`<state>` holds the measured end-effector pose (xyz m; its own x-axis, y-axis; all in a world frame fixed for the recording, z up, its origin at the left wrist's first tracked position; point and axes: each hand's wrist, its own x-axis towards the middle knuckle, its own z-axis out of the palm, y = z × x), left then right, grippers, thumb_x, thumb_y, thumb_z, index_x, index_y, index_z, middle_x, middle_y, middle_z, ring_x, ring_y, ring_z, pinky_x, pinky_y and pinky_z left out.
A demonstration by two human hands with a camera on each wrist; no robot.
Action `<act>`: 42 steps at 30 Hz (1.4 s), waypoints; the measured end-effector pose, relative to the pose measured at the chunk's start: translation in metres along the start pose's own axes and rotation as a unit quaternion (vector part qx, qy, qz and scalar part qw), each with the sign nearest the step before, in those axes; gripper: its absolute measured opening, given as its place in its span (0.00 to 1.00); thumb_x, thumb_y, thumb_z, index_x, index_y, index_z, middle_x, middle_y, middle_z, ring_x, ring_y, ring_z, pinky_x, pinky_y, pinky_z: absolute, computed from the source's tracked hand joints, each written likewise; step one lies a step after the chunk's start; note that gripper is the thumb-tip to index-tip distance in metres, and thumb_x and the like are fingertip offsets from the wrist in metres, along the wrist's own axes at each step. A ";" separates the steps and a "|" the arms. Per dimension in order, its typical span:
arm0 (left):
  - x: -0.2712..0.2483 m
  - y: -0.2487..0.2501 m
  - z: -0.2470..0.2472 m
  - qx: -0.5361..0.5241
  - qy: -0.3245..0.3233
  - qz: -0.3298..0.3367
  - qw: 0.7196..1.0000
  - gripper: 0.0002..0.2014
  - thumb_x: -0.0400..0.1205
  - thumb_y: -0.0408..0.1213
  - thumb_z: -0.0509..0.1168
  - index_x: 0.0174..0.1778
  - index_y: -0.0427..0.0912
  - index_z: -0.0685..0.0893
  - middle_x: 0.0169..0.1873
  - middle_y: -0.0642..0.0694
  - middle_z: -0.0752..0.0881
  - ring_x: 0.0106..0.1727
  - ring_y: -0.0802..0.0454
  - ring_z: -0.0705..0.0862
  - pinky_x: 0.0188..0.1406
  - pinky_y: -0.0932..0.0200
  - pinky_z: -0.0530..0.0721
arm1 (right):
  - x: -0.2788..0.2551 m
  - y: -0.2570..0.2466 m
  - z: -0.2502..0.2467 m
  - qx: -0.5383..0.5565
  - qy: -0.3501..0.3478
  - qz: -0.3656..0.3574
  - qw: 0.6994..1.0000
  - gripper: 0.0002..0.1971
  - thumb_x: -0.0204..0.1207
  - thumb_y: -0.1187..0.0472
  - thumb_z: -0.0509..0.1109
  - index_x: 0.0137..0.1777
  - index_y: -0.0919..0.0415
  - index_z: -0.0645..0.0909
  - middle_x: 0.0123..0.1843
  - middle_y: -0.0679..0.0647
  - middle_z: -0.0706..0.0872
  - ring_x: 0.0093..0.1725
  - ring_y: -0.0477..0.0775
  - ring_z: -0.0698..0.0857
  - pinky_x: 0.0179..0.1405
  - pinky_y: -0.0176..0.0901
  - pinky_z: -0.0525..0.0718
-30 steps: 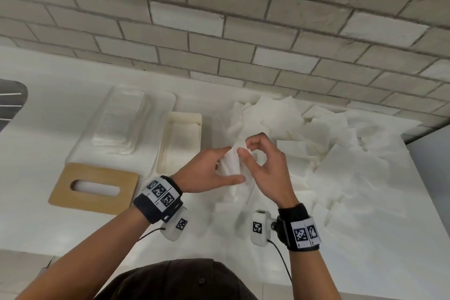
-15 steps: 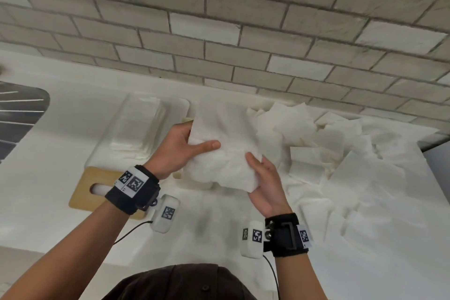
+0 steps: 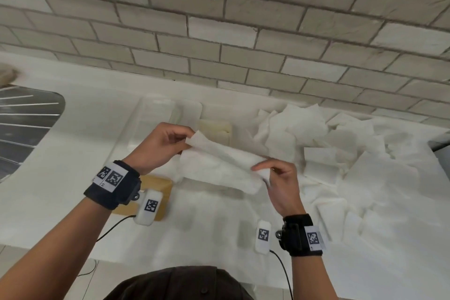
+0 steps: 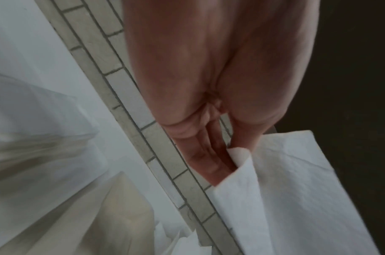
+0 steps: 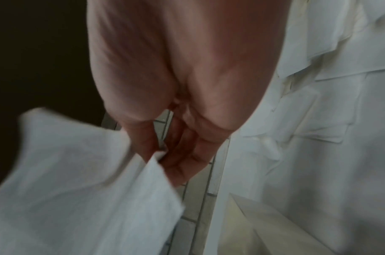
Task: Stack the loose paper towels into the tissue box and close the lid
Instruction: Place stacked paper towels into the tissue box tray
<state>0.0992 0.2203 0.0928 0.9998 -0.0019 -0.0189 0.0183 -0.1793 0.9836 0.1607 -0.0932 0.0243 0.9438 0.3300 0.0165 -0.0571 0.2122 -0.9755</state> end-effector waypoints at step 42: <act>0.081 -0.070 0.062 0.537 -0.058 -0.036 0.841 0.31 0.85 0.54 0.72 0.84 0.55 0.74 0.86 0.48 0.72 0.89 0.44 0.66 0.88 0.40 0.66 | 0.096 0.095 -0.091 -0.666 -0.017 0.147 0.732 0.33 0.84 0.50 0.71 0.88 0.51 0.67 0.88 0.63 0.69 0.85 0.67 0.73 0.79 0.63 0.79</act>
<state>0.1783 0.1723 0.0111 0.9879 -0.0377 -0.1506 0.0015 -0.9677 0.2523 0.2752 -0.1253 -0.0865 0.9444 0.2099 -0.2532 0.1339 -0.9486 -0.2868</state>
